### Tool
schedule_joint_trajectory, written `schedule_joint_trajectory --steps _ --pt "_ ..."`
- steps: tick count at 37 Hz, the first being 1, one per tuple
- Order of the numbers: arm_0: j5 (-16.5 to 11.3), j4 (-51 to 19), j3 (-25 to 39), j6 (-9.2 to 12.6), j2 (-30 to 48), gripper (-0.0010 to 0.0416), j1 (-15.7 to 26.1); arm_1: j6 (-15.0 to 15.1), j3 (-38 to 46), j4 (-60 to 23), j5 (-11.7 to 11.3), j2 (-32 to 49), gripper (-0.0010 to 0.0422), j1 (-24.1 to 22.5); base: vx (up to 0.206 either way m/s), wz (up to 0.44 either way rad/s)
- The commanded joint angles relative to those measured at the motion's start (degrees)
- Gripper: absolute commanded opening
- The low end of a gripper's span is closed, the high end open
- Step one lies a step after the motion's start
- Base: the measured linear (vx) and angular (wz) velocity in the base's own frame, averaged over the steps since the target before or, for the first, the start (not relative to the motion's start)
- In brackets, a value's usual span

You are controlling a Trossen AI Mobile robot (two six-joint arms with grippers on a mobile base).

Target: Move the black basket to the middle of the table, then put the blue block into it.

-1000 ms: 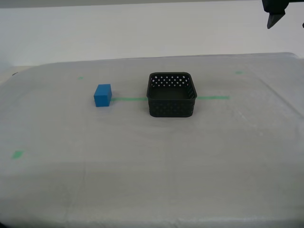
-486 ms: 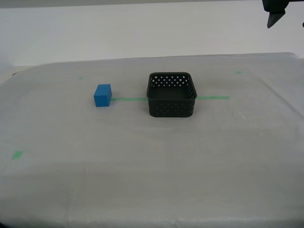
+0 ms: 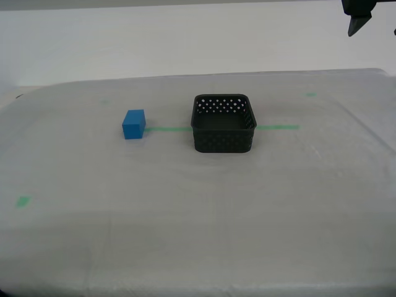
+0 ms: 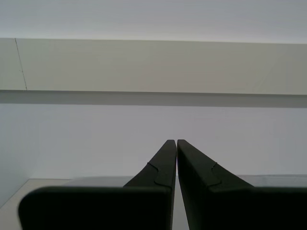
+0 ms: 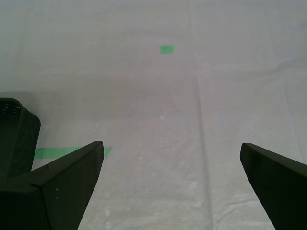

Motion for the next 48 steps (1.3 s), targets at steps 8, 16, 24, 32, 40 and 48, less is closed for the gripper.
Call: schedule_joint_trajectory --steps 8,16,24,32,40,48 --pt "0.2 0.1 0.0 0.1 0.0 0.0399 0.0 -0.1 0.0 0.3 0.0 0.0 0.0000 0.0 0.000 0.000" --pt "0.2 0.1 0.0 0.1 0.0 0.0399 0.0 -0.1 0.0 0.2 0.0 0.0 0.0000 0.0 0.000 0.000" --pt "0.2 0.1 0.0 0.1 0.0 0.0399 0.0 -0.2 0.1 0.3 0.0 0.0 0.0000 0.0 0.000 0.000" --pt "0.2 0.1 0.0 0.1 0.0 0.0399 0.0 -0.1 0.0 0.2 0.0 0.0 0.0000 0.0 0.000 0.000" --pt "0.2 0.1 0.0 0.1 0.0 0.0398 0.0 -0.2 0.0 0.2 0.0 0.0 0.0000 0.0 0.000 0.000" --pt "0.2 0.1 0.0 0.1 0.0 0.0399 0.0 -0.3 0.2 0.2 0.0 0.0 0.0000 0.0 0.000 0.000"
